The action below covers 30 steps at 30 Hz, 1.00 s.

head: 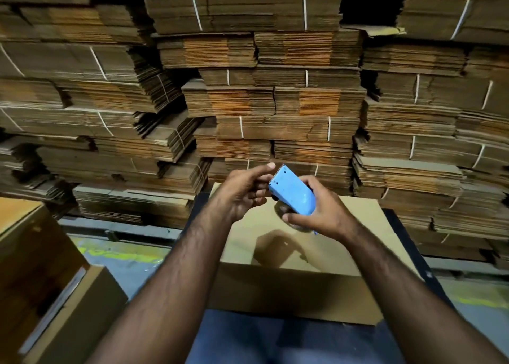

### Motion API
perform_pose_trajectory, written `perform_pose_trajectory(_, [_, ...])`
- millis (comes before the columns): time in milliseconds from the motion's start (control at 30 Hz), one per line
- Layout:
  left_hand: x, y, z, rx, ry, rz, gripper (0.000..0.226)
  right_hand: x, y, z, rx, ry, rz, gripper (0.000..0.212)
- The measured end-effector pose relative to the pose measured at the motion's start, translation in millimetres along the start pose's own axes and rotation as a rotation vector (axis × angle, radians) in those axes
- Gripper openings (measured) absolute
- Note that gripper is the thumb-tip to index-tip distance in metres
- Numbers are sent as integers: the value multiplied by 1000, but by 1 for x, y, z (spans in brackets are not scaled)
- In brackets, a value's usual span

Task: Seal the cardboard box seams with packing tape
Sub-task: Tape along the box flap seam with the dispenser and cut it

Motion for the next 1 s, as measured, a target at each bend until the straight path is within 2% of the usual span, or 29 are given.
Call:
perform_pose_trajectory(167, [22,-10,-8,15,58,-40,18,-18,-10,-18,37,153,31,69])
perform_pose_trajectory(333, [39,-20,-16,65,99,-29,48,-25,-16,-26,57,234,35,66])
perform_pose_trajectory(433, [43,-23,-18,18,81,-28,33,-28,-27,-29,76,267,15,66])
perform_pose_trajectory(567, [52,-31,-14,-75,23,65,16,-30,-43,-29,111,276,-44,71])
perform_pose_trajectory(667, [60,-38,-2,-171,-155,157,22,-31,-54,-27,185,288,-93,72])
perform_pose_trajectory(733, [63,-42,2,-202,-191,227,25,-30,-63,-25,218,335,-129,71])
perform_pose_trajectory(867, [65,-50,-9,-173,-104,341,24,-17,-81,-16,299,440,-191,72])
perform_pose_trajectory(1000, [68,-52,-28,-134,-134,416,26,-19,-92,2,373,496,-283,73])
Point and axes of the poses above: each hand's wrist, its own y-axis away from the middle knuckle, its own x-axis out of the back of the hand, z = x × y, the point moved 8 cm from there along -y, towards the middle knuckle, and after that the axes turned 5 degrees about -x, right-handed, at the moved point
